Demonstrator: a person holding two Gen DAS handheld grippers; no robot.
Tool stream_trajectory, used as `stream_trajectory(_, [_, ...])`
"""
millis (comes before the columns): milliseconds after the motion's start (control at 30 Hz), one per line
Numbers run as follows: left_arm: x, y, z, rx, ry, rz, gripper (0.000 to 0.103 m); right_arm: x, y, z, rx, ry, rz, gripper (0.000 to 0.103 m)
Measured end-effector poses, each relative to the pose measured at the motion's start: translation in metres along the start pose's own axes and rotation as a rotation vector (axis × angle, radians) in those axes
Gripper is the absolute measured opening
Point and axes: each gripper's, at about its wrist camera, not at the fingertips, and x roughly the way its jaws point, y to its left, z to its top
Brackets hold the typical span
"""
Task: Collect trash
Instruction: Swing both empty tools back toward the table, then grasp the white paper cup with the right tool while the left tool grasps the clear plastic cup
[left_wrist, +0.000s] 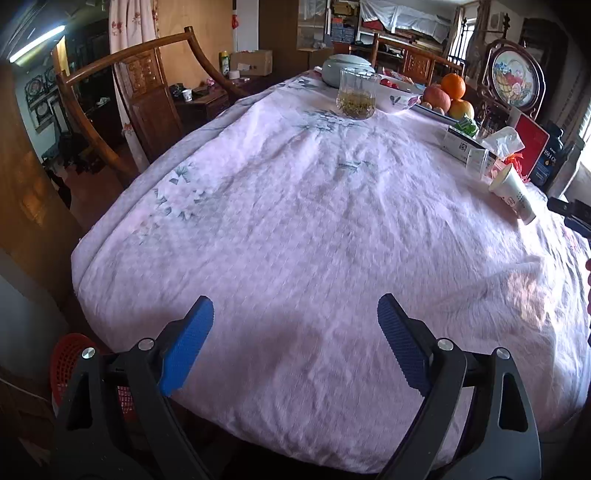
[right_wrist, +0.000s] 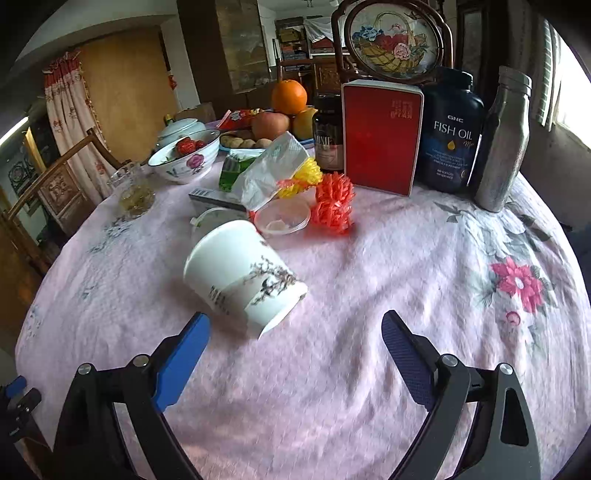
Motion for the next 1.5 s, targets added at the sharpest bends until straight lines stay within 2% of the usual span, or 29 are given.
stream_trajectory(133, [0.006,-0.003,0.003,0.002,0.007,-0.013,0.087,0.014,0.02,0.023,-0.026,-0.01,-0.043,0.092])
stream_trajectory(300, [0.014,-0.006,0.004,0.008,0.025,-0.029,0.087,0.034,0.066,0.051,-0.13,-0.052,-0.14,0.092])
stream_trajectory(433, [0.017,-0.004,0.002,0.005,0.032,-0.035,0.087,0.064,0.087,0.058,-0.195,0.008,-0.244,0.092])
stream_trajectory(500, [0.016,-0.001,0.001,0.005,0.031,-0.037,0.087,0.07,0.087,0.054,-0.214,0.032,-0.299,0.092])
stream_trajectory(733, [0.016,0.002,0.0,0.002,0.021,-0.05,0.089,0.028,0.059,0.019,-0.255,0.012,-0.323,0.092])
stream_trajectory(867, [0.014,0.0,-0.001,0.004,0.018,-0.065,0.089,-0.001,0.027,0.002,-0.207,-0.011,-0.334,0.092])
stream_trajectory(1000, [0.012,-0.004,-0.002,0.008,0.021,-0.073,0.089,-0.006,0.011,-0.005,-0.193,-0.02,-0.357,0.092])
stream_trajectory(1133, [0.006,-0.008,-0.002,0.023,0.014,-0.072,0.089,-0.001,0.018,-0.009,-0.245,-0.031,-0.377,0.091])
stream_trajectory(1200, [0.003,-0.009,-0.002,0.03,0.008,-0.065,0.089,0.004,0.026,-0.01,-0.296,-0.038,-0.399,0.086])
stream_trajectory(1233, [0.002,-0.009,-0.001,0.031,0.006,-0.062,0.089,0.007,0.029,-0.011,-0.321,-0.035,-0.401,0.077])
stream_trajectory(1267, [0.002,-0.009,-0.001,0.03,0.006,-0.058,0.089,0.01,0.031,-0.011,-0.335,-0.025,-0.391,0.062])
stream_trajectory(1300, [0.002,-0.009,0.0,0.029,0.006,-0.054,0.089,0.013,0.031,-0.012,-0.339,-0.007,-0.373,0.053])
stream_trajectory(1367, [0.002,-0.01,0.003,0.03,0.005,-0.048,0.089,0.019,0.028,-0.012,-0.324,0.03,-0.33,0.019])
stream_trajectory(1433, [0.002,-0.015,0.007,0.037,-0.003,-0.045,0.089,0.022,0.023,-0.015,-0.296,0.049,-0.292,0.008])
stream_trajectory(1500, [0.002,-0.021,0.012,0.05,-0.009,-0.044,0.089,0.017,0.019,-0.018,-0.267,0.032,-0.257,0.004])
